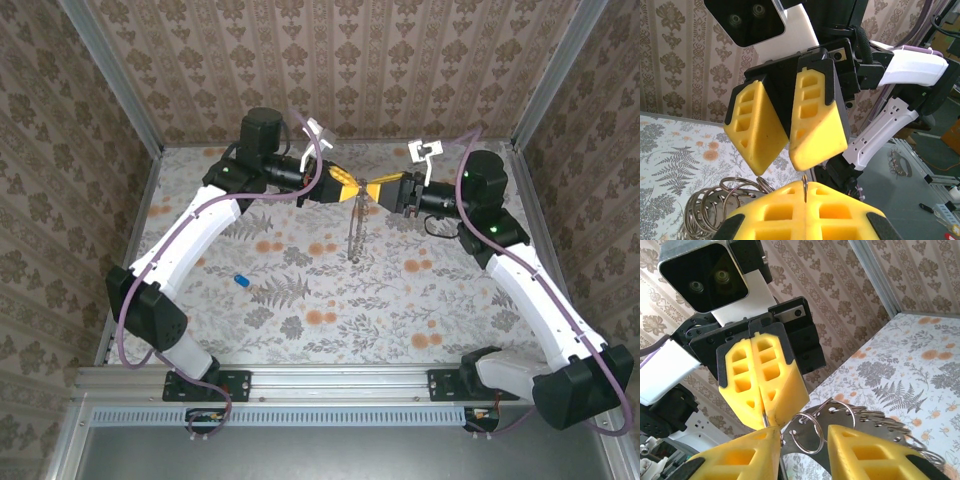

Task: Put the keys on the keyring

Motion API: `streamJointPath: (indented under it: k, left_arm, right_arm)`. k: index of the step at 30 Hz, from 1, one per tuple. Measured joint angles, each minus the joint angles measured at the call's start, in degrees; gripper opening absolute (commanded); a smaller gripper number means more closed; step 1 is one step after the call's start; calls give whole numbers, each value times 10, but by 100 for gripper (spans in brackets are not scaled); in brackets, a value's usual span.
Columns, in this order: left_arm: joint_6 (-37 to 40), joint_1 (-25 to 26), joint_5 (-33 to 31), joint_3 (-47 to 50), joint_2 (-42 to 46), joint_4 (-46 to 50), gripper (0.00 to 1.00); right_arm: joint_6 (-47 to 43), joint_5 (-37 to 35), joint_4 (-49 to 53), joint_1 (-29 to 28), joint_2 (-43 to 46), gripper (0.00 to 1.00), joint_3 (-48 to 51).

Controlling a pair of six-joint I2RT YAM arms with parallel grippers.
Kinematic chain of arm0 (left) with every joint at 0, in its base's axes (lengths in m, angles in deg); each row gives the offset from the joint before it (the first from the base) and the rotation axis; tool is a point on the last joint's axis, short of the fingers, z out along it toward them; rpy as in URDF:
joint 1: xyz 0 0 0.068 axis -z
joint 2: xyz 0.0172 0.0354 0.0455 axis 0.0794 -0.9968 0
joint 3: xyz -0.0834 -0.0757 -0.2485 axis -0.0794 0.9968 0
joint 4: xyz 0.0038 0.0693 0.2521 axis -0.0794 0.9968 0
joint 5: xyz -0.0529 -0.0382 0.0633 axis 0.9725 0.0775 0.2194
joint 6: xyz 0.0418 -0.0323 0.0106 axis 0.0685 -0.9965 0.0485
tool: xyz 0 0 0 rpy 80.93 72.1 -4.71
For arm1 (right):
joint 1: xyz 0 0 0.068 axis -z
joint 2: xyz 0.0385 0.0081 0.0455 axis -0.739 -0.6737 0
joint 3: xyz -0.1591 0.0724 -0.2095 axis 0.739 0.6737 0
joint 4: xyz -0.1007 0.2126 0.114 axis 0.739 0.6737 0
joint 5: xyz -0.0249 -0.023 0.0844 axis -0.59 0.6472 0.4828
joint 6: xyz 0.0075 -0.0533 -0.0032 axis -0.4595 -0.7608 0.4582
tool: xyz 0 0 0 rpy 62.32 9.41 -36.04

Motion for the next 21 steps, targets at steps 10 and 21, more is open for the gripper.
streamJointPath:
  k: [10, 21]
  left_arm:
    - [5, 0, 4, 0, 0, 0, 0]
    - [6, 0, 6, 0, 0, 0, 0]
  right_arm:
    - [-5, 1, -1, -15, 0, 30, -2]
    - [-9, 1, -1, -27, -8, 16, -10]
